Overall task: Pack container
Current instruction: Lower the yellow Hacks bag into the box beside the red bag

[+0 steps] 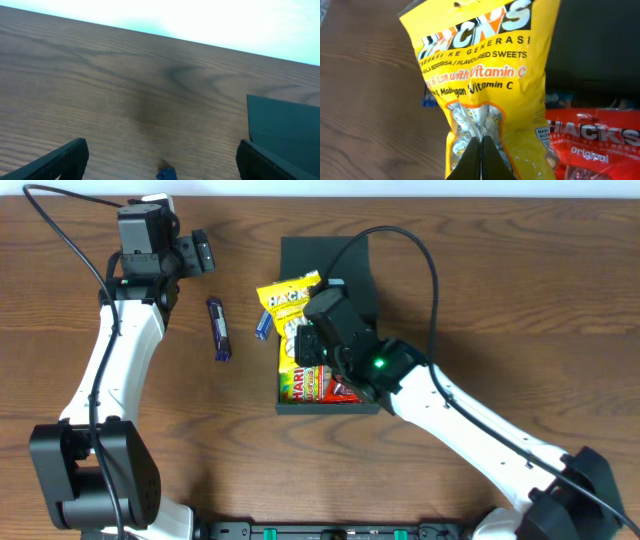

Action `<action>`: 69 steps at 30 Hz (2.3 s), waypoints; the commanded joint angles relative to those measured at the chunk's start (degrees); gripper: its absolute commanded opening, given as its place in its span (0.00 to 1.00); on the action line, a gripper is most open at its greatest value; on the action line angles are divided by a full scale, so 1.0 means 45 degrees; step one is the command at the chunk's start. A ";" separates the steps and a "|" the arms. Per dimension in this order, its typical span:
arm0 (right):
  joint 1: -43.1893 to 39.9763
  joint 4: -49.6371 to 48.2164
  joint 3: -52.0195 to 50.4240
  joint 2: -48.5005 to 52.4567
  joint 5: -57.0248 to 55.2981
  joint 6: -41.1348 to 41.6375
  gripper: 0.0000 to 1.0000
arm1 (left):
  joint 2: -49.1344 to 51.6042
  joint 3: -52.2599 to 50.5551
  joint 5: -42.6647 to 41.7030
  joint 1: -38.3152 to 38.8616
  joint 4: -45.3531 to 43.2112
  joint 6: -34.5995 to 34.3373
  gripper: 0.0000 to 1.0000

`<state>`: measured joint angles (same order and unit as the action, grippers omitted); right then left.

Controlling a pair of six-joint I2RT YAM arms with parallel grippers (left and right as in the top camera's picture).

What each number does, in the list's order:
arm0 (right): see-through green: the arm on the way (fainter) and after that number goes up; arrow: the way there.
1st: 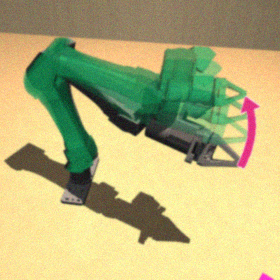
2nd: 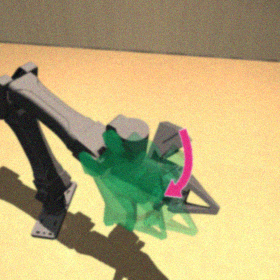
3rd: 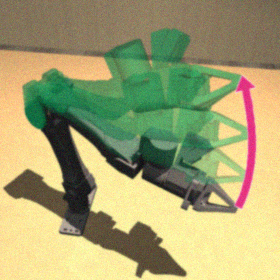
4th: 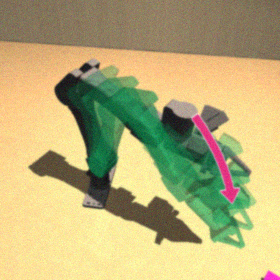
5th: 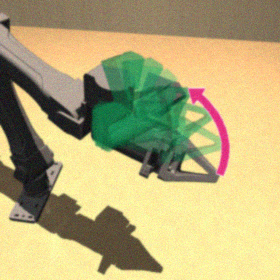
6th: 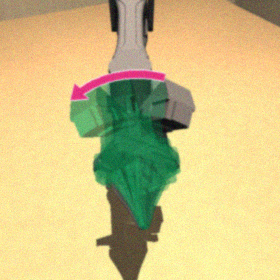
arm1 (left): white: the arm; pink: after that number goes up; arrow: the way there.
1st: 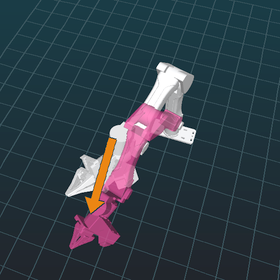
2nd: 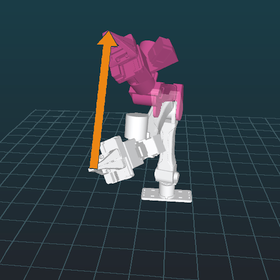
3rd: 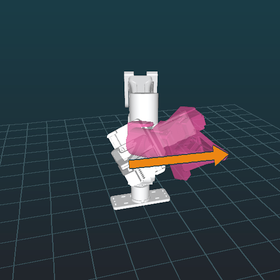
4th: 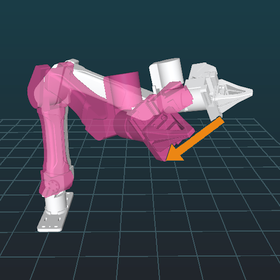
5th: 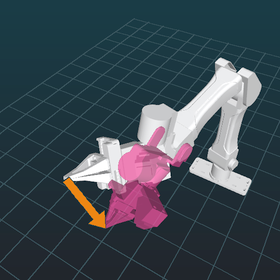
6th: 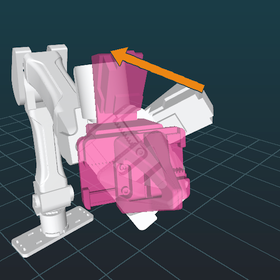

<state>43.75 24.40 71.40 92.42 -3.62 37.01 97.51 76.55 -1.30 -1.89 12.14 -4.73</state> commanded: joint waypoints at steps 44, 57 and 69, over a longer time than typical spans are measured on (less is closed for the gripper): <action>-0.0097 0.0427 0.0044 0.1117 0.1520 0.2803 0.86 | -0.0126 0.0277 0.0044 -0.0087 0.0010 -0.0136 0.95; -0.0063 -0.1909 0.0039 0.1987 -0.1064 -0.0039 0.02 | -0.0126 0.0277 0.0044 -0.0087 0.0005 -0.0136 0.95; -0.0083 -0.2079 0.0039 0.4668 -0.1054 -0.0398 0.01 | -0.0126 0.0277 0.0044 -0.0087 0.0053 -0.0136 0.95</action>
<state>43.42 13.89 71.64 111.22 -7.97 36.51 97.51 76.55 -1.30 -1.89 12.19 -4.71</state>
